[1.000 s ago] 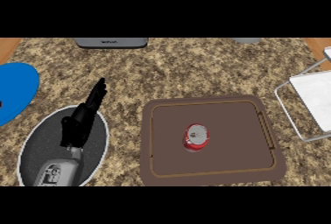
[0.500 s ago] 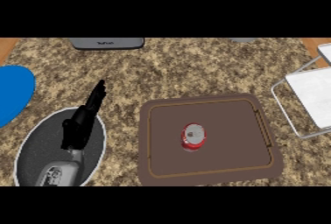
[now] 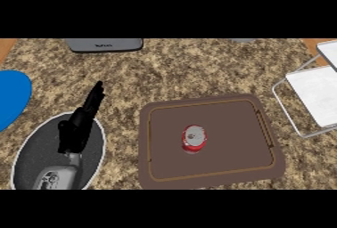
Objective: Pick the croissant from the tray and place it in the tiered shelf
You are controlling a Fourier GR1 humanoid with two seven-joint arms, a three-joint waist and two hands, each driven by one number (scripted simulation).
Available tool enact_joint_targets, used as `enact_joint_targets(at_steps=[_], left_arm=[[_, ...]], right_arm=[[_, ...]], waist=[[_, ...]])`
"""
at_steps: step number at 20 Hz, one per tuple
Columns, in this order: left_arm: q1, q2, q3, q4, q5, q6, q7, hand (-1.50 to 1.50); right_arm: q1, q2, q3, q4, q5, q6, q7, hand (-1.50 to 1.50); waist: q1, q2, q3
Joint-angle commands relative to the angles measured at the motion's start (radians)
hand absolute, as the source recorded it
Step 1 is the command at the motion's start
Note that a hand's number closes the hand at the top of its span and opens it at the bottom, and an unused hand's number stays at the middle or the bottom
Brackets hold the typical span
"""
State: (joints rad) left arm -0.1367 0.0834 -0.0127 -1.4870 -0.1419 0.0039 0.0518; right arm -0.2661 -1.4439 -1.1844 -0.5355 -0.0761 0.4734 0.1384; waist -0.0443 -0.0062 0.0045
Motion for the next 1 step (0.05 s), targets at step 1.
enact_joint_targets(at_steps=[1], left_arm=[[0.015, -0.016, -0.005, 0.038, -0.019, 0.022, -0.054, 0.0]], right_arm=[[0.111, -0.04, -0.077, 0.144, 0.001, 0.107, -0.136, -1.5]], waist=[[-0.007, 0.002, 0.001]])
